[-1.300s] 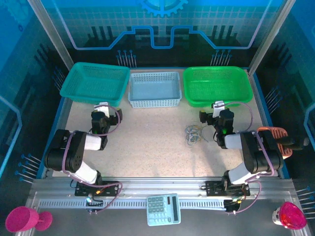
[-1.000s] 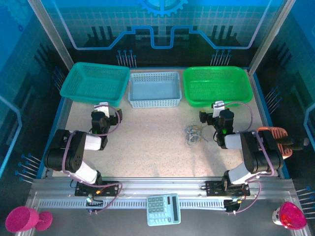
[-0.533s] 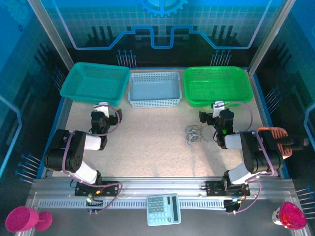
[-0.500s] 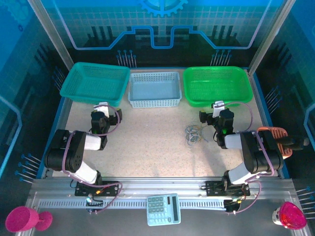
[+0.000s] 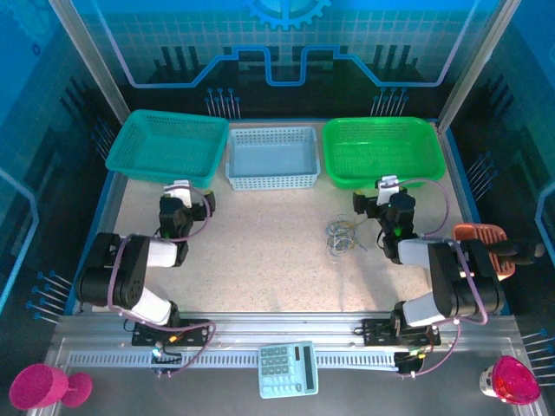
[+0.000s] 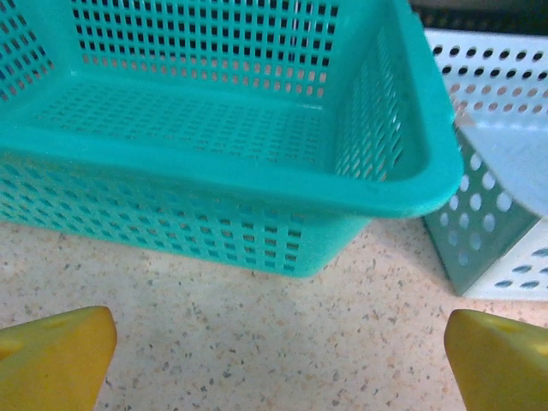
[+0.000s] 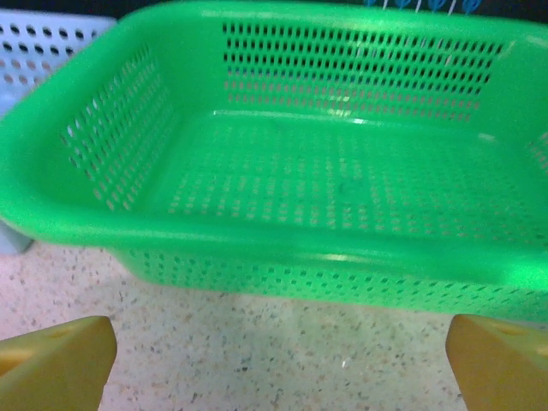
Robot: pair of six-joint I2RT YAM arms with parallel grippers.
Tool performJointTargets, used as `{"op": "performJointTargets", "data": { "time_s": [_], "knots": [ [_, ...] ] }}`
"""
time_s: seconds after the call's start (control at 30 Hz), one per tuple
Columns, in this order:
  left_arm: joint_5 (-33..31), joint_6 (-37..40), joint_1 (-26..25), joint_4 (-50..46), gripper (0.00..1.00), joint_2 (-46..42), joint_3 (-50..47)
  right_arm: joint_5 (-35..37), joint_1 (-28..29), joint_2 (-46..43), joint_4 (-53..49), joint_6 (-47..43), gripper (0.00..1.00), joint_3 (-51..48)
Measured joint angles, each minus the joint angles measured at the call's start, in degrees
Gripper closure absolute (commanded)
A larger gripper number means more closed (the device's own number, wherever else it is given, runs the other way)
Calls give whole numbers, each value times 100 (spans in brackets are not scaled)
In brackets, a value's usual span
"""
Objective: Untangle the cables
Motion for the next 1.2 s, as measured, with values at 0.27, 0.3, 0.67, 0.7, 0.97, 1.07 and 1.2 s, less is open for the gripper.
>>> {"op": "performJointTargets", "data": {
  "time_s": [0.27, 0.3, 0.67, 0.7, 0.97, 1.07, 1.2],
  "knots": [
    [-26, -42, 0, -1228, 1, -1250, 337, 649, 0, -1471, -1342, 479, 0, 260],
    [-42, -79, 0, -1486, 1, -1416, 463, 798, 0, -1565, -1818, 715, 0, 503],
    [291, -1414, -354, -4186, 1, -2337, 2312, 503, -190, -1600, -5606, 2850, 0, 2907],
    [356, -1526, -448, -4345, 1, -2380, 2376, 280, -188, -1598, -5757, 2852, 0, 2907],
    [673, -2205, -1316, -5130, 1, -2347, 2422, -693, -111, -1401, -6428, 2953, 0, 2905],
    [721, -2334, -1620, -5045, 1, -1982, 2422, -876, -59, -1082, -6467, 3032, 0, 2907],
    [802, -2474, -1840, -4924, 1, -1095, 2492, -999, 26, -553, -6535, 3136, 0, 2946]
  ]
}}
